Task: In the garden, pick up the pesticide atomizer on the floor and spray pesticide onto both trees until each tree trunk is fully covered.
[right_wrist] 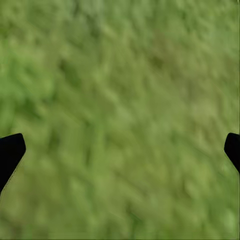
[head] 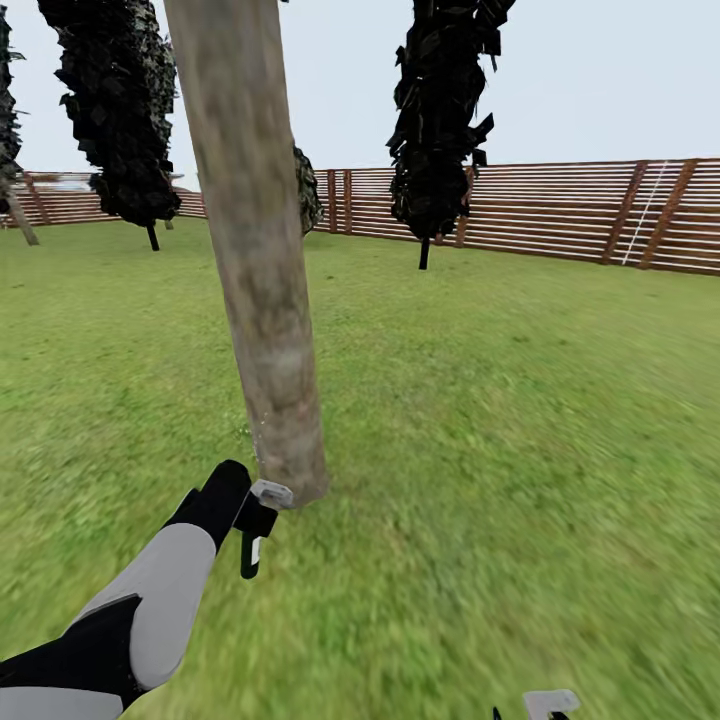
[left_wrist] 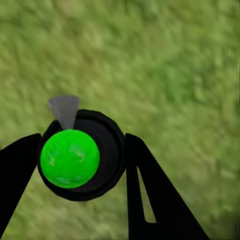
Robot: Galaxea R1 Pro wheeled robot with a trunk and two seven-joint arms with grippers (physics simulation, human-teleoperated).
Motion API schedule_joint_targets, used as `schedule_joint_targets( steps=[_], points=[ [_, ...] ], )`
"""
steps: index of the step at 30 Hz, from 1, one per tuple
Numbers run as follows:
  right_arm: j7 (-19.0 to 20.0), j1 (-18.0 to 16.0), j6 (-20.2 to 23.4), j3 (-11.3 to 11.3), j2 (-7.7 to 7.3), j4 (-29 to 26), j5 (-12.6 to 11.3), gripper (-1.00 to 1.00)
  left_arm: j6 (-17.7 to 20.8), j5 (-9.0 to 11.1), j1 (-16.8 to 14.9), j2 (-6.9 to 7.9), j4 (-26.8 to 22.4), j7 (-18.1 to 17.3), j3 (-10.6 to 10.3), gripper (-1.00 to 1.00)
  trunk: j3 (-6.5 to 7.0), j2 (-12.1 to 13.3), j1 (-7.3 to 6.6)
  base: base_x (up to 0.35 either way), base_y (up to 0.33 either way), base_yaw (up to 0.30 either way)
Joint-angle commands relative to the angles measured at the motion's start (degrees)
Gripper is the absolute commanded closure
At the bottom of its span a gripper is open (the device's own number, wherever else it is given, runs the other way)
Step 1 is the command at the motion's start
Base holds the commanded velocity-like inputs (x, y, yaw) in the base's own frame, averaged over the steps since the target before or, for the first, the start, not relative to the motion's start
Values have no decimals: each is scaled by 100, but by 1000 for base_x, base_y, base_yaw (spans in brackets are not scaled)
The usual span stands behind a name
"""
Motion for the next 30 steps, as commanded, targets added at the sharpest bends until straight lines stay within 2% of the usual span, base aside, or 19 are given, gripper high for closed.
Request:
schedule_joint_targets(
  steps=[1, 6, 12, 18, 23, 24, 30],
  points=[
    [-28, -3, -21, -32, -2, 10, 61, -100, 11, -62, -6, -10, -8, -45, 41, 100, -6, -2, 2, 242, -178, 270],
    [-29, -4, -21, -32, -1, 8, 61, -100, 11, -62, -12, -20, -14, -45, 38, 100, -6, -2, 2, 200, -198, 111],
    [-29, -3, -21, -32, -6, 3, 61, -100, 16, -62, -132, -86, -22, -45, 37, 100, -6, -2, 2, -95, -209, 53],
    [-24, -2, -21, -32, -4, 3, 61, -100, 85, -59, -230, -90, -547, -62, 30, 100, -6, -2, 2, -12, -11, 264],
    [-17, -2, -21, -32, -12, 2, 66, -100, 404, -53, -356, -90, -497, -106, 29, 100, -6, -2, 2, 0, 0, 68],
    [-13, -3, -21, -26, -65, 3, 68, -100, 447, -52, -349, -99, -484, -112, 27, 100, -6, -2, 2, 0, 0, 4],
    [-11, 0, -21, -26, -113, 3, 70, -100, 474, -48, -355, -140, -476, -133, -45, 100, -6, -2, 2, 0, 0, 1]
  ],
)
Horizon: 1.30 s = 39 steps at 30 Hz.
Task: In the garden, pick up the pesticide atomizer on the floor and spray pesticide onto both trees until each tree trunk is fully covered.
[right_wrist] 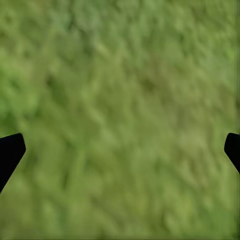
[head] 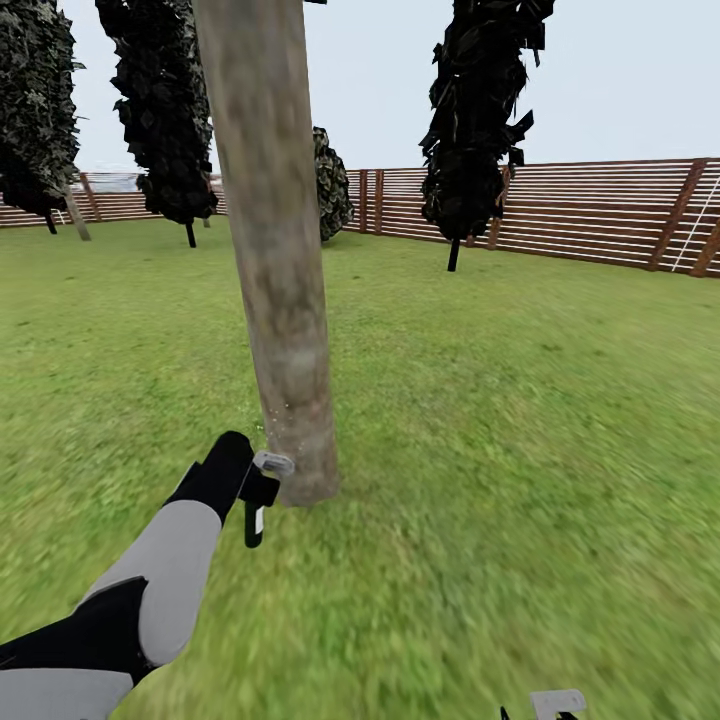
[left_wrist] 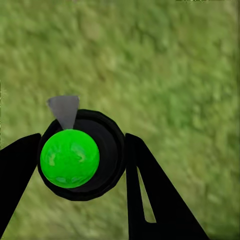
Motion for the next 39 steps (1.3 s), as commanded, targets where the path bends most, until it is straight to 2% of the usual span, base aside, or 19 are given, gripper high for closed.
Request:
schedule_joint_targets(
  steps=[1, 2, 4, 6, 9, 17, 27, 39],
  points=[
    [-29, -6, -20, -34, -1, 10, 61, -100, 8, -67, -10, -14, -8, -63, -14, 100, -5, -2, -1, 0, 0, 0],
    [-29, -8, -20, -35, -2, 10, 61, -100, 8, -66, -12, -20, -7, -103, -66, 100, -5, -2, -1, 0, 0, 0],
    [-29, -8, -20, -32, -2, 10, 61, -100, 9, -94, 23, -21, -11, -559, -443, 100, -5, -2, -1, 0, 0, 0],
    [-29, -10, -20, -31, -2, 15, 61, -100, 18, -131, 42, -1, -21, -688, -713, 100, -5, -2, -1, 0, 0, 0],
    [-29, -8, -20, -32, -2, 18, 59, -100, 161, -150, 28, 25, -79, -728, -832, 100, -5, -2, -1, 0, 0, 0],
    [-30, -10, -20, -33, 1, 19, 56, -100, 225, -157, 53, 33, -101, -731, -865, 100, -5, -2, -1, 125, -83, 17],
    [-37, -9, -20, -29, 5, 20, 58, -100, 210, -153, 69, 33, -99, -720, -844, 100, -5, -2, -1, 222, -175, 194],
    [-35, -5, -20, -32, -17, 19, 58, -100, 208, -144, 53, 41, -110, -707, -797, 100, -5, -2, -1, 10, -271, 3]
  ],
)
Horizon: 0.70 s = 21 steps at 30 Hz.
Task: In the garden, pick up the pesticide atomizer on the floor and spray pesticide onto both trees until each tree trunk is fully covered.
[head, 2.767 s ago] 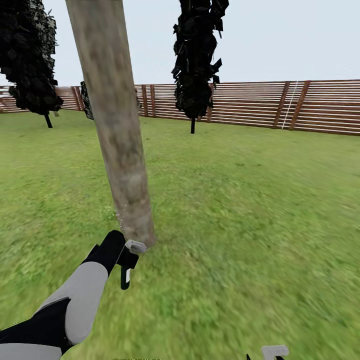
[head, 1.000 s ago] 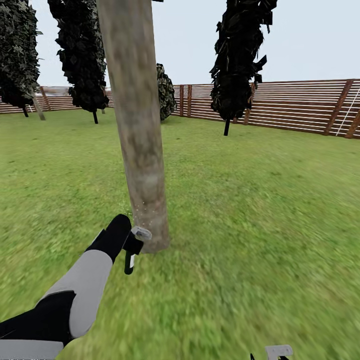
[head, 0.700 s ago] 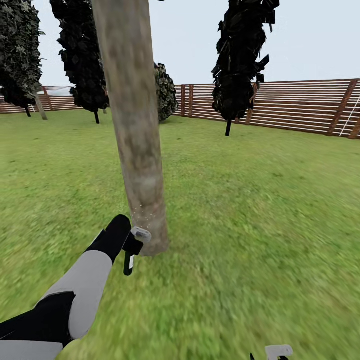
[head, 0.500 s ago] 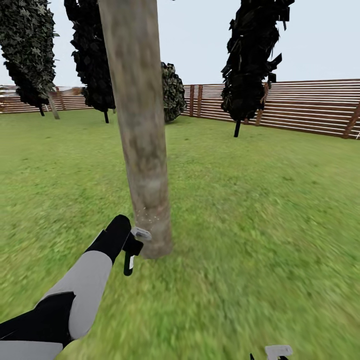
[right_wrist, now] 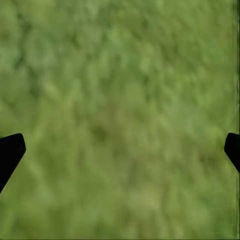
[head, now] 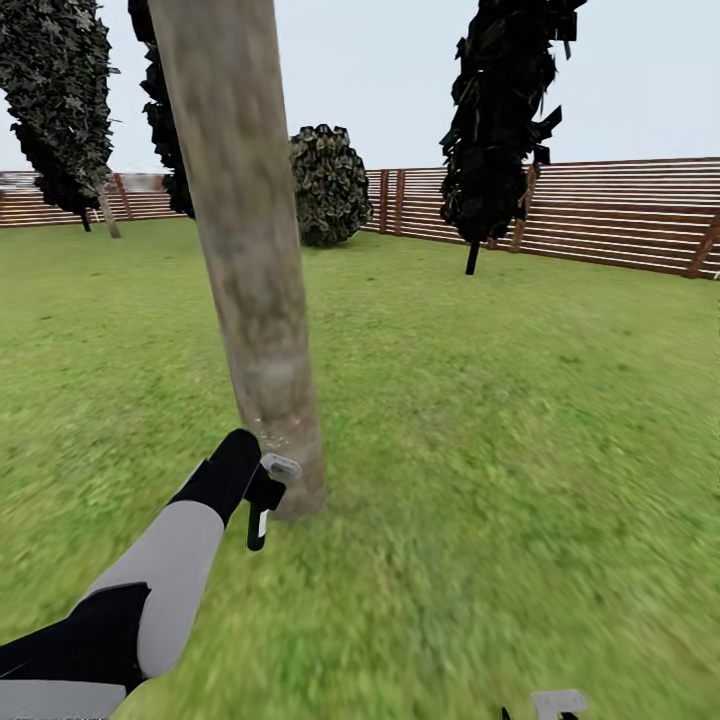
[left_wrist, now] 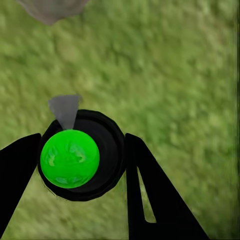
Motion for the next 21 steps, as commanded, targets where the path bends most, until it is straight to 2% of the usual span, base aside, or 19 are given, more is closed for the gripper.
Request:
schedule_joint_targets(
  steps=[1, 8, 19, 21],
  points=[
    [-29, -6, -20, -34, 0, 11, 60, -100, 15, -61, -16, -9, -9, -48, 47, 100, -6, -2, -1, 0, -276, 0],
    [-30, -8, -20, -33, 5, 9, 59, -100, 18, -48, -51, -9, -18, -48, 52, 100, -6, -2, -1, 171, -190, 38],
    [-30, -11, -20, -30, 6, 11, 59, -100, 18, -43, -15, 54, -101, -48, 60, 100, -6, -2, -1, 5, -2, 274],
    [-30, -6, -20, -30, 6, 11, 62, -100, 15, -45, 10, 48, -106, -44, 50, 100, -6, -2, -1, 95, -48, 97]
  ],
)
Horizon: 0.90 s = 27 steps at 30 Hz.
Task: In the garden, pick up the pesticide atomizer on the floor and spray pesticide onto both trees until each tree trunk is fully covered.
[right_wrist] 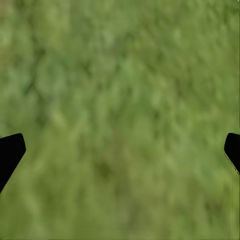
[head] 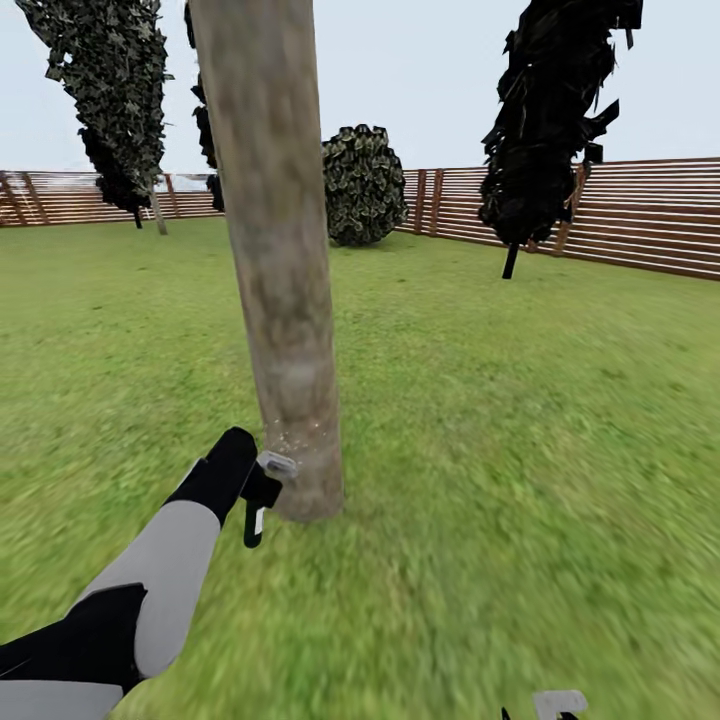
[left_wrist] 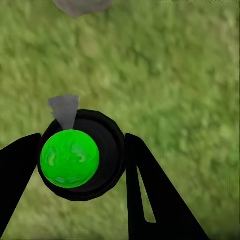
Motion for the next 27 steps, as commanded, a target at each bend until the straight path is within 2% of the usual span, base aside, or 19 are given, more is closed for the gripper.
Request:
schedule_joint_targets(
  steps=[1, 18, 23, 27],
  points=[
    [-29, -5, -20, -32, -1, 10, 58, -100, 10, -57, 3, -11, -7, -45, 37, 100, -5, -2, 0, 191, -125, 29],
    [-29, -7, -20, -35, -45, 10, 63, -100, 9, -61, 10, -12, -121, -35, 52, 100, -5, -2, 0, 135, -237, 2],
    [-29, -6, -20, -31, -45, 10, 63, -100, 10, -61, 10, -9, -121, -35, 52, 100, -5, -2, 0, -17, -272, 10],
    [-29, -6, -20, -30, -45, 10, 63, -100, 7, -64, 14, -4, -121, -35, 44, 100, -5, -2, 0, -184, -240, 232]
  ],
)
